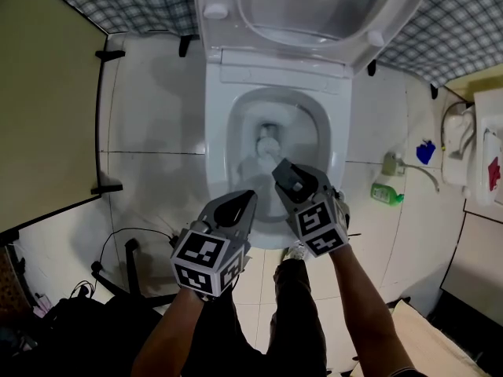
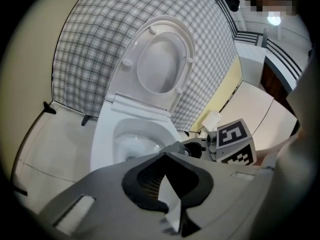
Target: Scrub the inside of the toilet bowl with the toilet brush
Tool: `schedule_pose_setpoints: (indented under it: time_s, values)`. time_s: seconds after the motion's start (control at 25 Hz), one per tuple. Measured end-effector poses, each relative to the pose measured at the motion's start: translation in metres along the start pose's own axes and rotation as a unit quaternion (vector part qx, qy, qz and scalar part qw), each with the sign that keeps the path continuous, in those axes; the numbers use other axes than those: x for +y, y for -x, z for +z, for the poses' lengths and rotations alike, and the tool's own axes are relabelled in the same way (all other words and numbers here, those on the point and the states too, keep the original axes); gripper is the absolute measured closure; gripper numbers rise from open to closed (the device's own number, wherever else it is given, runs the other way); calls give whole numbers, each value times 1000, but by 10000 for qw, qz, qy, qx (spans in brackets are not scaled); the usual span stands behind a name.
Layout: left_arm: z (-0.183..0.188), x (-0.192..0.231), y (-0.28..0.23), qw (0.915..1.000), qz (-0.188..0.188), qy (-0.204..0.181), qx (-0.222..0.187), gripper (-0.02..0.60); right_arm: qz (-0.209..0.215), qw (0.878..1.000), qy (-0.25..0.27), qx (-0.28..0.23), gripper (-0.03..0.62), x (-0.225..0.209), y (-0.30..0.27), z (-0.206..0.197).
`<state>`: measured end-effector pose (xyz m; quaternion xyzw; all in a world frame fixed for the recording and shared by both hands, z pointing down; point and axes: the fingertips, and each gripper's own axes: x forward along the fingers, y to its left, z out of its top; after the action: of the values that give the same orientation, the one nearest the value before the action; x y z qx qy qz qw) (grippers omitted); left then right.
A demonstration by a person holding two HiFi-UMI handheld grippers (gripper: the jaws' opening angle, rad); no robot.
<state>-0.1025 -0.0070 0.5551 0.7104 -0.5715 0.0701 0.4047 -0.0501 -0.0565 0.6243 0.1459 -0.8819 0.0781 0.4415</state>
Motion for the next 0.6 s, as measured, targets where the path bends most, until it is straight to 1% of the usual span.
schedule_pose_setpoints:
  time_s: [0.08, 0.16, 0.2, 0.32, 0.4, 0.48, 0.6]
  values:
    - [-1, 0, 1, 10000, 7, 25, -11, 577, 39, 9999, 102, 77, 376, -3, 5, 0]
    - [-2, -1, 2, 10000, 3, 49, -17, 577, 103, 9992, 318, 203, 376, -1, 17, -7]
    - [-2, -1, 3, 10000, -2, 59, -18, 577, 149, 9988, 389, 275, 385, 1, 26, -12]
    - [-2, -3, 3, 10000, -30, 74, -5, 577, 210, 9985, 375, 326, 396, 5, 52, -20]
    - [-3, -2, 2, 10000, -43, 78, 7, 577, 158, 9988, 330, 321, 407, 2, 65, -19]
    - [-4, -1, 2, 10000, -45, 81, 23, 577, 65, 9985, 332, 420, 414, -4, 70, -22]
    - [-6, 0, 2, 10000, -40, 76, 50, 577, -76, 9977, 320, 593, 416, -10, 64, -28]
